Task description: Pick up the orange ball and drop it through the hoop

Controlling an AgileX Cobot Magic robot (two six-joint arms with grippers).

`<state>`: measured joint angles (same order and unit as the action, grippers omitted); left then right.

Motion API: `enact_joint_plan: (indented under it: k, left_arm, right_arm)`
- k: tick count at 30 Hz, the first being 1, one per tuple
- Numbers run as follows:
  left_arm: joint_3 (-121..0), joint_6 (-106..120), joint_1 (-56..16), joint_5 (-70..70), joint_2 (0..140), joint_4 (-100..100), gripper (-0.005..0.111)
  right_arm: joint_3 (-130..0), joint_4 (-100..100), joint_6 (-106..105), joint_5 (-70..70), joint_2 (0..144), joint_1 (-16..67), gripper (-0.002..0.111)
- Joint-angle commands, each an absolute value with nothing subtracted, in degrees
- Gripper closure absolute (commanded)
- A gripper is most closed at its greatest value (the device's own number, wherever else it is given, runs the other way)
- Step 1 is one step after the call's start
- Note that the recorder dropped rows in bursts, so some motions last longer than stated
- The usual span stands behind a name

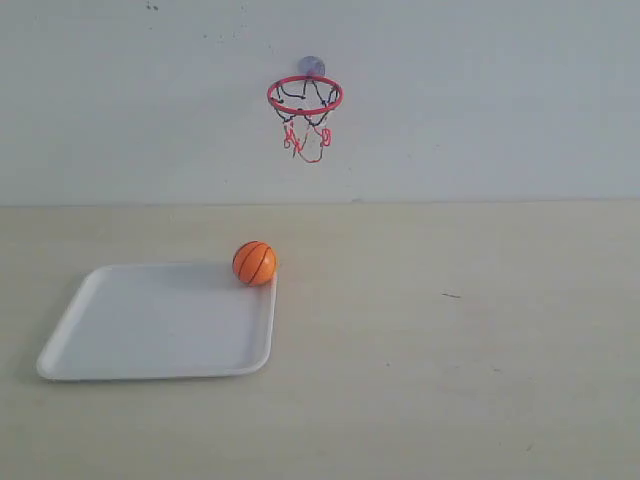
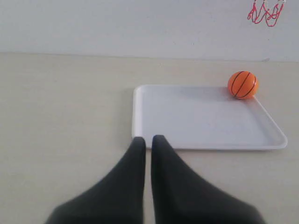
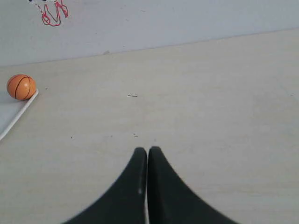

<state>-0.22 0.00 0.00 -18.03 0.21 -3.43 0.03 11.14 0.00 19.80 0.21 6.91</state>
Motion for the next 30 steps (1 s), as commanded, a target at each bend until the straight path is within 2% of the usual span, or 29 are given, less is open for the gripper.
enact_joint_plan:
  k: [1,9,14,23,26,27,30]
  left_arm:
    - [0.00,-0.32,0.00,-18.04,0.00,-3.59,0.103]
    - [0.00,-0.32,0.00,-16.65,0.00,-1.03,0.103]
    - [0.00,-0.32,0.00,-10.04,0.00,3.65,0.103]
    - [0.00,-0.32,0.00,27.20,0.00,3.67,0.103]
    - [0.00,-0.32,0.00,34.52,0.00,3.67,0.103]
    - [0.00,-0.32,0.00,32.79,0.00,3.38,0.103]
    - [-4.37,-0.32,0.00,12.93,1.25,2.36,0.103]
  right_arm:
    - [0.00,10.97,0.00,19.17,0.00,7.10,0.109]
    - [0.00,10.97,0.00,19.17,0.00,7.10,0.109]
    - [0.00,10.97,0.00,19.17,0.00,7.10,0.109]
    - [0.00,10.97,0.00,19.17,0.00,7.10,0.109]
    - [0.00,10.97,0.00,19.17,0.00,7.10,0.109]
    - [0.00,10.97,0.00,19.17,0.00,7.10,0.109]
    - [0.00,10.97,0.00,19.17,0.00,7.10,0.109]
